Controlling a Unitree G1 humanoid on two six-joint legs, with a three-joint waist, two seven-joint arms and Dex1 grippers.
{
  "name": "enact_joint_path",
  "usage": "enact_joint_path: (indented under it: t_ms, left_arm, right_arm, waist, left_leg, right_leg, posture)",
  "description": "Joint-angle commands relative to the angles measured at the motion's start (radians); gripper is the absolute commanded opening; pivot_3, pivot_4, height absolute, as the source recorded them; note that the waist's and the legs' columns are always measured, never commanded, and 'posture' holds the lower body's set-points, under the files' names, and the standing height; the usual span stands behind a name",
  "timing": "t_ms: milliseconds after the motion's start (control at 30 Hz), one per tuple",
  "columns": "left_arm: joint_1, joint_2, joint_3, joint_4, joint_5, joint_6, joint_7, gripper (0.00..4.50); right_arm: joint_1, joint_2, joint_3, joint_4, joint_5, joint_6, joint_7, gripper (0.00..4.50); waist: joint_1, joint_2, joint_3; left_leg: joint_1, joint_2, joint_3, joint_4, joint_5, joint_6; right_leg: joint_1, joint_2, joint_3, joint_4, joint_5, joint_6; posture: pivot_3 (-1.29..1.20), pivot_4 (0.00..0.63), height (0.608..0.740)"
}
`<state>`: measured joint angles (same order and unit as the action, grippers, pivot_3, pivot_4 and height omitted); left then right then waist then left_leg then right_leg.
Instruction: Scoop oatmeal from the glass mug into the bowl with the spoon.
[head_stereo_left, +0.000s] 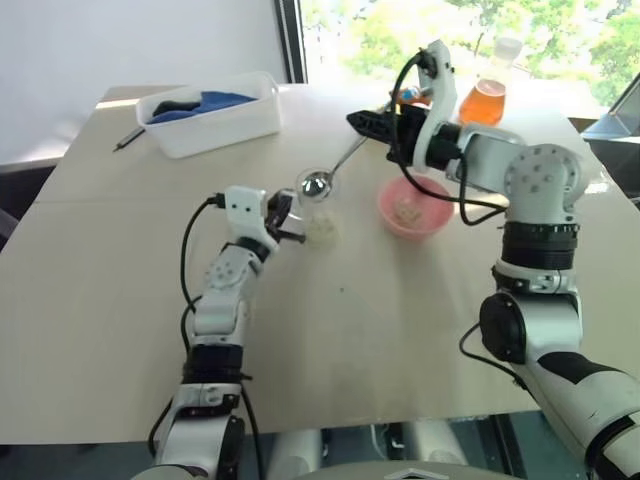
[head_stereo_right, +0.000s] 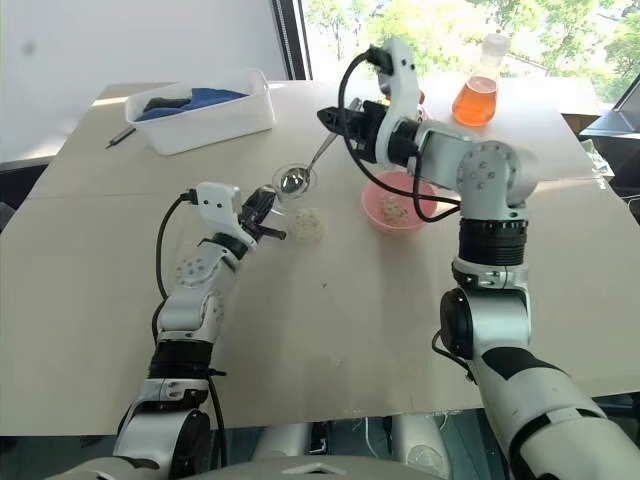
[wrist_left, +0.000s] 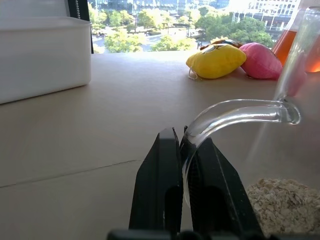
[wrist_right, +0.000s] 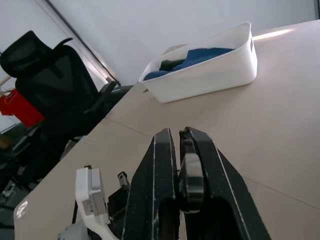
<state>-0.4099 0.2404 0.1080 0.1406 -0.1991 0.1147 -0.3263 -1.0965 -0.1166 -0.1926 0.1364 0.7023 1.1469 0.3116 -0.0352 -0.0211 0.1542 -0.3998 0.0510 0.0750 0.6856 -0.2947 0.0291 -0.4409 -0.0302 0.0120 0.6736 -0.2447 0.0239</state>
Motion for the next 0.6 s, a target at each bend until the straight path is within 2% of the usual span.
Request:
enact_joint_path:
  t_ms: [33, 100, 167, 200, 367, 600]
  left_arm:
    - [0.012, 0.003, -0.012, -0.056, -0.004, 0.044, -0.003, 0.06]
    - [0.013, 0.004, -0.009, -0.081, -0.008, 0.068, 0.002, 0.06]
    - [0.015, 0.001, 0.000, -0.101, -0.010, 0.074, 0.012, 0.00]
    - [0.016, -0.001, 0.003, -0.108, -0.010, 0.078, 0.016, 0.00]
    - [0.028, -0.004, 0.015, -0.121, -0.015, 0.097, 0.024, 0.00]
    - [0.035, -0.005, 0.020, -0.125, -0.029, 0.109, 0.026, 0.00]
  right_arm:
    - [-0.030, 0.017, 0.022, 0.013, 0.000, -0.044, 0.034, 0.00]
    - [-0.034, 0.030, 0.023, 0.035, 0.000, -0.047, 0.034, 0.00]
    - [-0.034, 0.033, 0.026, 0.043, 0.002, -0.047, 0.044, 0.74]
    - [-0.035, 0.033, 0.026, 0.045, 0.003, -0.046, 0.048, 0.93]
    - [-0.046, 0.027, 0.016, 0.054, -0.022, -0.113, 0.048, 3.35]
    - [-0.085, -0.034, -0.062, 0.098, -0.019, -0.208, 0.049, 3.35]
  waist:
    - [0.000, 0.000, 0.000]
    - [0.000, 0.000, 0.000]
    - [0.000, 0.000, 0.000]
    - [0.000, 0.000, 0.000]
    - [0.000, 0.000, 0.000]
    - [0.000, 0.000, 0.000]
  left_leg:
    - [0.000, 0.000, 0.000, 0.000, 0.000, 0.000]
    - [0.000, 0.000, 0.000, 0.000, 0.000, 0.000]
    - [0.000, 0.000, 0.000, 0.000, 0.000, 0.000]
    - [0.000, 0.000, 0.000, 0.000, 0.000, 0.000]
    - [-0.001, 0.000, 0.000, 0.000, 0.000, 0.000]
    - [0.000, 0.000, -0.001, 0.000, 0.000, 0.000]
  right_leg:
    - [0.000, 0.000, 0.000, 0.000, 0.000, 0.000]
    - [0.000, 0.000, 0.000, 0.000, 0.000, 0.000]
    - [0.000, 0.000, 0.000, 0.000, 0.000, 0.000]
    - [0.000, 0.000, 0.000, 0.000, 0.000, 0.000]
    - [0.000, 0.000, 0.000, 0.000, 0.000, 0.000]
    - [0.000, 0.000, -0.001, 0.000, 0.000, 0.000]
  posture:
    - [0.00, 0.150, 0.740]
    - [0.00, 0.150, 0.740]
    - [0.00, 0.150, 0.740]
    - [0.00, 0.150, 0.740]
    - [0.00, 0.150, 0.740]
    - [0.00, 0.150, 0.740]
